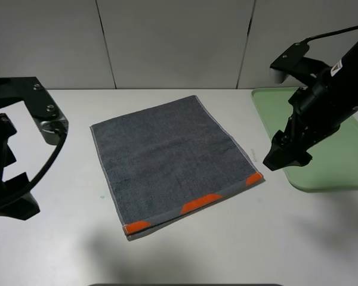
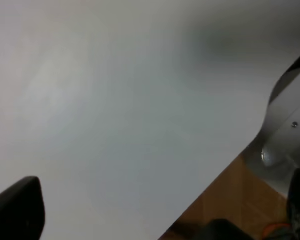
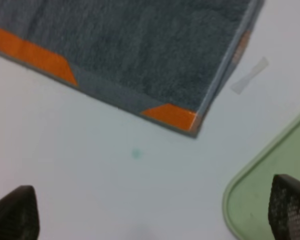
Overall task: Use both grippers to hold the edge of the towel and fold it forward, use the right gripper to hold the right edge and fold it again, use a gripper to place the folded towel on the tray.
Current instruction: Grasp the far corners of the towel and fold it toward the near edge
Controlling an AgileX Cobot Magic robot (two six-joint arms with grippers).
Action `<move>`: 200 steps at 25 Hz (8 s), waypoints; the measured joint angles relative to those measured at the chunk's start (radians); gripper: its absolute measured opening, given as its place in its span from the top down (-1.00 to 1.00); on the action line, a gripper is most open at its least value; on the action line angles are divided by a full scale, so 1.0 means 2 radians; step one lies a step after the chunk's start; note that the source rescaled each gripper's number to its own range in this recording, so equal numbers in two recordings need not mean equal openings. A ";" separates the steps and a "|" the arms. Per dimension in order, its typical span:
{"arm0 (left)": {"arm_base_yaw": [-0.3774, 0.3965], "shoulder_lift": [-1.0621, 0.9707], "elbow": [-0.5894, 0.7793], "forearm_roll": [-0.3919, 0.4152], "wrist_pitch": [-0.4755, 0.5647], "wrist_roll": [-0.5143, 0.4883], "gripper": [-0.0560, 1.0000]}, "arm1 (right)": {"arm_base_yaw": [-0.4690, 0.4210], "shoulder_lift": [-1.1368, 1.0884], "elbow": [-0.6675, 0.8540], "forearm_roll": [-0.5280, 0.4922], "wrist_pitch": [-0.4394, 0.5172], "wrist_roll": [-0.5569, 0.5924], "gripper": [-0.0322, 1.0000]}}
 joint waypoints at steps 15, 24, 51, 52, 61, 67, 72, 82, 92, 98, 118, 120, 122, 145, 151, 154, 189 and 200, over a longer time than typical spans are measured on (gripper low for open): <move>-0.045 0.126 0.000 -0.080 -0.093 0.083 -0.90 | 0.000 0.070 -0.002 0.007 -0.058 -0.248 -1.00; -0.096 0.197 0.000 -0.060 -0.134 0.092 -0.90 | 0.000 0.093 -0.002 0.007 -0.079 -0.391 -1.00; -0.124 0.243 0.000 -0.058 -0.186 0.115 -0.90 | 0.075 0.222 -0.002 -0.122 -0.126 -0.428 -1.00; -0.124 0.243 0.000 -0.058 -0.186 0.115 -0.90 | 0.075 0.226 -0.002 -0.124 -0.129 -0.427 -1.00; -0.124 0.243 0.000 -0.058 -0.191 0.116 -0.90 | 0.075 0.253 -0.002 -0.149 -0.147 -0.403 -1.00; -0.124 0.249 -0.001 -0.058 -0.217 0.116 -0.90 | 0.075 0.254 -0.002 -0.150 -0.149 -0.398 -1.00; -0.124 0.254 -0.001 -0.056 -0.238 0.112 -0.90 | 0.075 0.254 -0.002 -0.150 -0.148 -0.388 -1.00; -0.124 0.254 -0.001 -0.073 -0.284 0.106 -0.89 | 0.075 0.254 -0.002 -0.150 -0.148 -0.386 -1.00; -0.124 0.288 -0.020 -0.090 -0.303 0.106 -0.84 | 0.075 0.254 -0.003 -0.132 -0.148 -0.384 -1.00; -0.124 0.327 -0.041 -0.102 -0.296 0.106 -0.84 | 0.075 0.254 -0.003 -0.120 -0.149 -0.383 -1.00; -0.125 0.381 -0.050 -0.115 -0.292 0.107 -0.69 | 0.075 0.254 -0.003 -0.102 -0.149 -0.383 -1.00; -0.125 0.382 -0.051 -0.110 -0.293 0.107 -0.59 | 0.075 0.254 -0.003 -0.100 -0.151 -0.383 -1.00; -0.124 0.383 -0.051 -0.105 -0.295 0.107 -0.45 | 0.075 0.254 -0.003 -0.095 -0.154 -0.383 -0.98; -0.123 0.388 -0.053 -0.112 -0.307 0.107 0.88 | 0.075 0.254 -0.004 -0.079 -0.176 -0.383 0.93; -0.123 0.388 -0.053 -0.112 -0.307 0.108 0.89 | 0.075 0.254 -0.004 -0.071 -0.186 -0.383 0.93; -0.123 0.388 -0.053 -0.112 -0.307 0.108 0.89 | 0.075 0.254 -0.004 -0.071 -0.187 -0.383 0.93; -0.125 0.270 -0.047 -0.122 -0.182 0.108 0.89 | 0.079 0.130 -0.003 -0.055 -0.031 -0.321 0.93; -0.125 0.235 -0.047 -0.129 -0.150 0.095 0.89 | 0.080 0.091 -0.003 -0.046 0.046 -0.270 0.93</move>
